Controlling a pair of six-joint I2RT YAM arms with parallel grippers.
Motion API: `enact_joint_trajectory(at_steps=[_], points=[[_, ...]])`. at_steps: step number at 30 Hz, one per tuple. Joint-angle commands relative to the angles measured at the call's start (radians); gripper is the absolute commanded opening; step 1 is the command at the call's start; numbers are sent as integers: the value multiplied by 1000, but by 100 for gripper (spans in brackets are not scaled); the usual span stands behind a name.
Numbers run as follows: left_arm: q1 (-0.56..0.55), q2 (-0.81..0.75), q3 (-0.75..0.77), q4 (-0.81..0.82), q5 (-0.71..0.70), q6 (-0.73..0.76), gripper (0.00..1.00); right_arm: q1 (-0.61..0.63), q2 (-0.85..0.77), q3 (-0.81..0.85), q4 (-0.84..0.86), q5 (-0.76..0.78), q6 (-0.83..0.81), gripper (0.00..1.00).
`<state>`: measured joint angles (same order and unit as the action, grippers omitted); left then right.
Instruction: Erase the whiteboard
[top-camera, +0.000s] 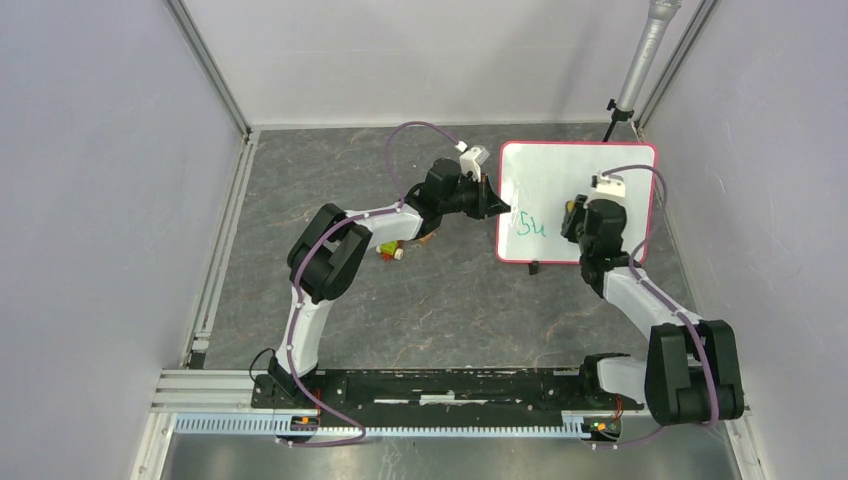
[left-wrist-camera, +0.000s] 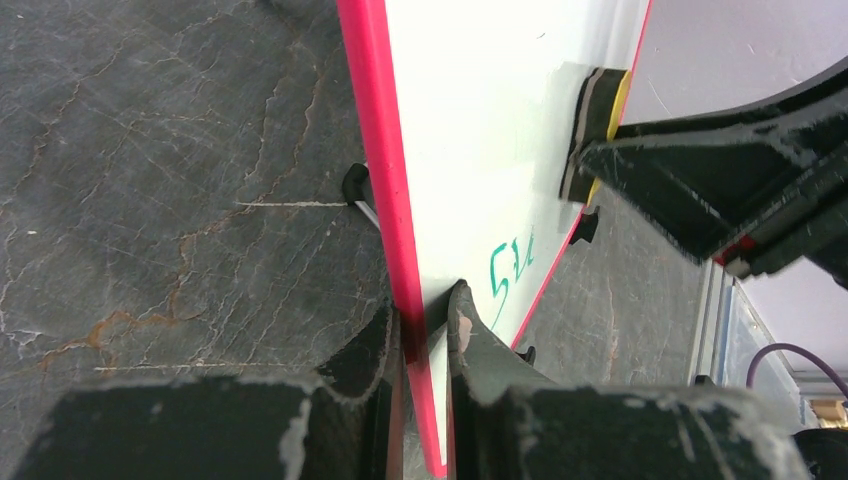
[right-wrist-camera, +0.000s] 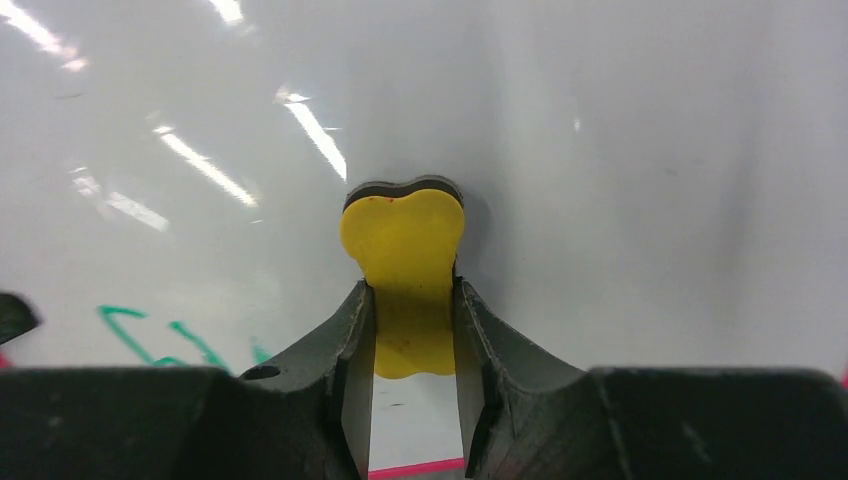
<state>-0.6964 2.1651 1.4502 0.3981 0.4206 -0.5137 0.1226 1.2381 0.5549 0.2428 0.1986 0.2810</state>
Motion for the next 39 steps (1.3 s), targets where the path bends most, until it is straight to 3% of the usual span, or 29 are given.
enact_joint_trajectory(at_steps=[1,5,15,19,28,39], points=[[-2,68,-12,-144,-156,182,2,-101,-25,-51,-39,69,-39,31],[-2,69,-12,-143,-157,184,2,-76,-53,-63,-24,46,-54,31],[-3,68,-11,-145,-162,185,2,297,103,74,3,114,12,31],[-4,70,-10,-148,-164,183,2,360,179,170,-1,119,16,31],[-3,68,-11,-148,-163,184,2,345,191,223,-33,186,-6,32],[-3,65,-16,-141,-158,187,2,121,32,20,-57,172,-57,32]])
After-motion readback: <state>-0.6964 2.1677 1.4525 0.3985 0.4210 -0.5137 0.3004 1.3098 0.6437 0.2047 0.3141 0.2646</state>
